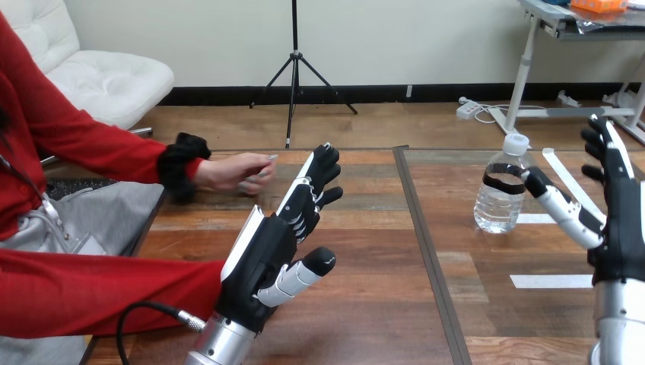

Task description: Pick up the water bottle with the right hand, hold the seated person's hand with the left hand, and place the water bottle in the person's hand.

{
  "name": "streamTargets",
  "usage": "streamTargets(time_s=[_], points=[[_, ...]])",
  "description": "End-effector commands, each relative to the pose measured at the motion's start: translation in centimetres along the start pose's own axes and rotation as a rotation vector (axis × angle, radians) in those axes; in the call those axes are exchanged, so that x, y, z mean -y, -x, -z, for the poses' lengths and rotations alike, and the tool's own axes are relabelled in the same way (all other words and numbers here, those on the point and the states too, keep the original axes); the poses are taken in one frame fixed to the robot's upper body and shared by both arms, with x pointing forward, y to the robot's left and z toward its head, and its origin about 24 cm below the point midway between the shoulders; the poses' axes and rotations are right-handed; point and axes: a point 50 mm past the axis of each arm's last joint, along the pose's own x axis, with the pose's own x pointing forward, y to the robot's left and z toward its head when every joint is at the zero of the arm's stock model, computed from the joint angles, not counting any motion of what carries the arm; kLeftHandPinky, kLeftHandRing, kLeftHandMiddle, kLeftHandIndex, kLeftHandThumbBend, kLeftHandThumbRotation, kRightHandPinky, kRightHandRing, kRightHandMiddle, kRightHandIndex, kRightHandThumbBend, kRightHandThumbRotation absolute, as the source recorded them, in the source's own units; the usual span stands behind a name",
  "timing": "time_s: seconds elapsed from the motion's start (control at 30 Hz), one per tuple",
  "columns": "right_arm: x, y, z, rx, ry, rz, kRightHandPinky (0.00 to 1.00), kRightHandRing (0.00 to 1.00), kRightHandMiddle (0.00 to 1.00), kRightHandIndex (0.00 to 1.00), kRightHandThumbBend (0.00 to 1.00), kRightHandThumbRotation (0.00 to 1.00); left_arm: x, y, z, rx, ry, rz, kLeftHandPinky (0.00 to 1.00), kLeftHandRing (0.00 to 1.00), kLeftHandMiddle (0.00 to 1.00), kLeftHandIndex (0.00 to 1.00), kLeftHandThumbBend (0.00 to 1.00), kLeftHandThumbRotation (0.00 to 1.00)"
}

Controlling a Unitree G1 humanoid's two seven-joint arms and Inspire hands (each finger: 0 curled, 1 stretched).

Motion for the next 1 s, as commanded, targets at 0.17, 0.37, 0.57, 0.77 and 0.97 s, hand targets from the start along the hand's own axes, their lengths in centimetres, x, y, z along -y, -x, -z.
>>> streamTargets(time_s=[0.17, 0.37, 0.57, 0.77, 0.97], points=[[1.2, -4.5, -3.1, 0.111, 0.052, -0.005, 0.88, 0.91, 0.89, 0.93, 1.0, 0.68, -0.3, -1.4, -0.8, 0.067, -0.025, 0.002, 0.91, 0.97, 1.0, 1.0, 1.0, 0.82], [1.4, -5.6, -3.5, 0.113, 0.087, -0.015, 0.88, 0.91, 0.89, 0.93, 1.0, 0.67, -0.2, -1.4, -0.8, 0.067, -0.023, 0.006, 0.9, 0.97, 1.0, 1.0, 1.0, 0.82], [1.6, -6.5, -3.8, 0.117, 0.124, -0.035, 0.85, 0.89, 0.89, 0.93, 1.0, 0.67, -0.1, -1.4, -0.8, 0.067, -0.019, 0.007, 0.9, 0.97, 1.0, 1.0, 1.0, 0.82], [1.7, -7.2, -4.1, 0.114, 0.139, -0.059, 0.83, 0.89, 0.89, 0.93, 1.0, 0.65, -0.1, -1.4, -0.8, 0.07, -0.022, 0.004, 0.9, 0.97, 1.0, 1.0, 1.0, 0.83], [1.7, -7.9, -4.2, 0.106, 0.176, -0.08, 0.83, 0.88, 0.89, 0.92, 1.0, 0.64, 0.0, -1.4, -0.8, 0.07, -0.025, 0.0, 0.9, 0.96, 1.0, 1.0, 1.0, 0.83]])
